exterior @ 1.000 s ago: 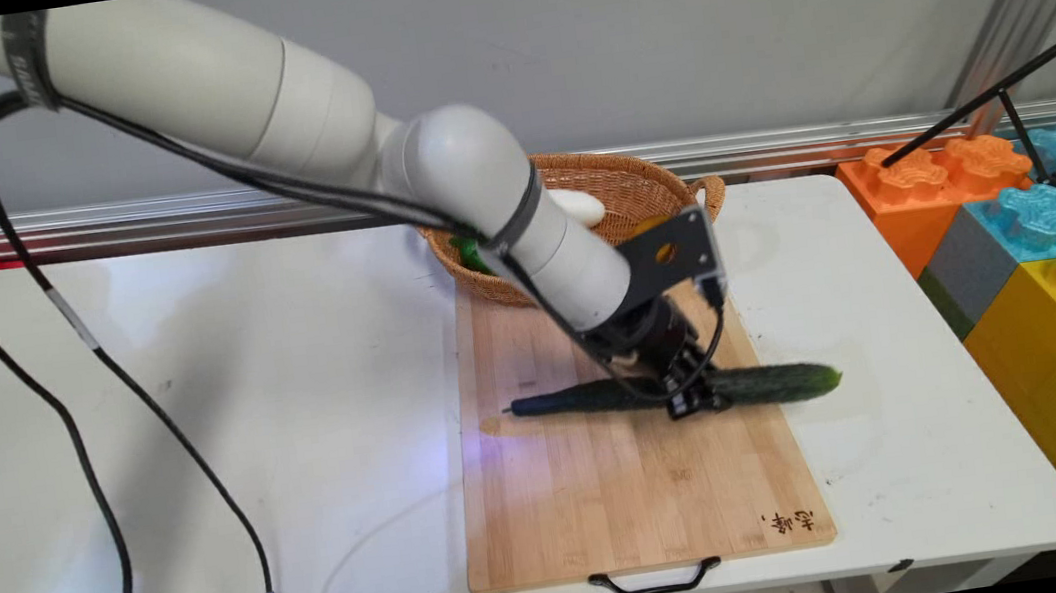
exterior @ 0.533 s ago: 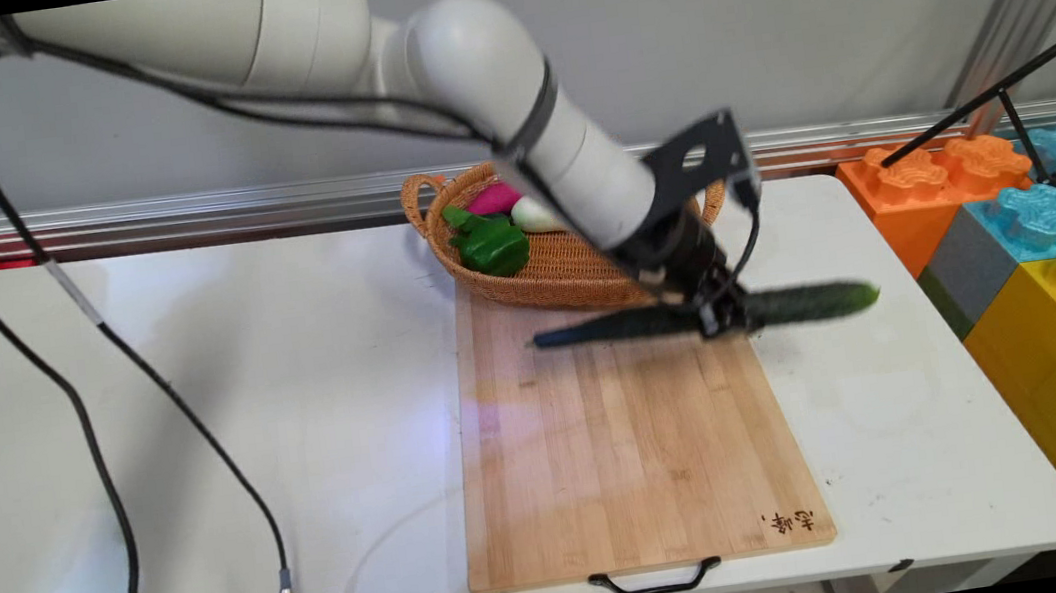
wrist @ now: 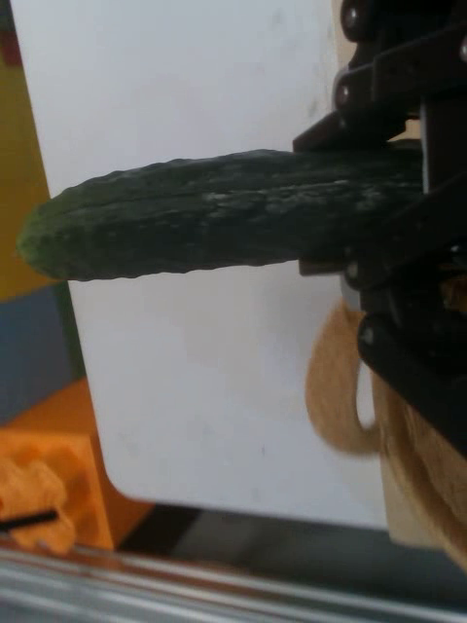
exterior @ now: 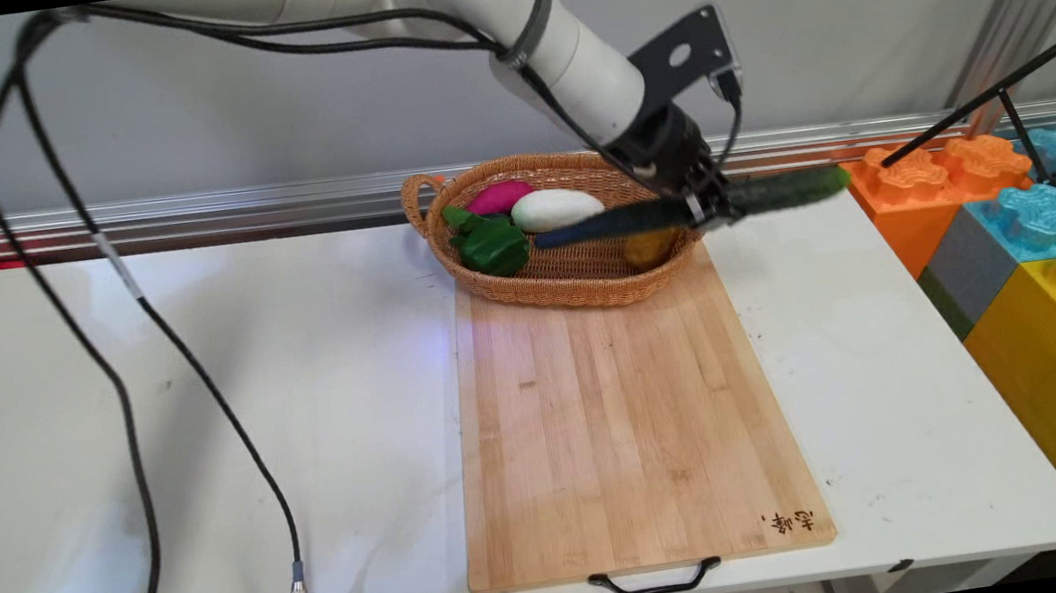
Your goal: Place the picked object in the vegetable basket
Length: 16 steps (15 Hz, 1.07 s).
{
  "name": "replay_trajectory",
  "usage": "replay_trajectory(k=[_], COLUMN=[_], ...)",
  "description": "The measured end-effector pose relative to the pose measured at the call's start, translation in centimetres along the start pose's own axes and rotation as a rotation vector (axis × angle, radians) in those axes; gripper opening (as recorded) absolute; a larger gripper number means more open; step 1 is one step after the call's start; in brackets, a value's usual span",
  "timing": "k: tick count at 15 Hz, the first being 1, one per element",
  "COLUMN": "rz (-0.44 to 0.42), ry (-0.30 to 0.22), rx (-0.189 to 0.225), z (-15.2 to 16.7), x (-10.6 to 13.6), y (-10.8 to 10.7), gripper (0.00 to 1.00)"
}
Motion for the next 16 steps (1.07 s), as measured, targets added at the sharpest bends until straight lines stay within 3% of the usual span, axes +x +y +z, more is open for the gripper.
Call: replay_trajectory(k=[4,9,10,16], rz=[-0.042,-0.102,-0.108,-0.126], ry=[0.006,-0.005,-0.006,0.003], rx=[0.02,0.003,-0.001,-0.011], z=[1.7,3.8,4.0,3.9], x=[-1.8,-4.4,-4.7,-4.8], y=[-3.0,-4.9,-5.1,-5.6], gripper=[0.0,0.0,1.0,1.0])
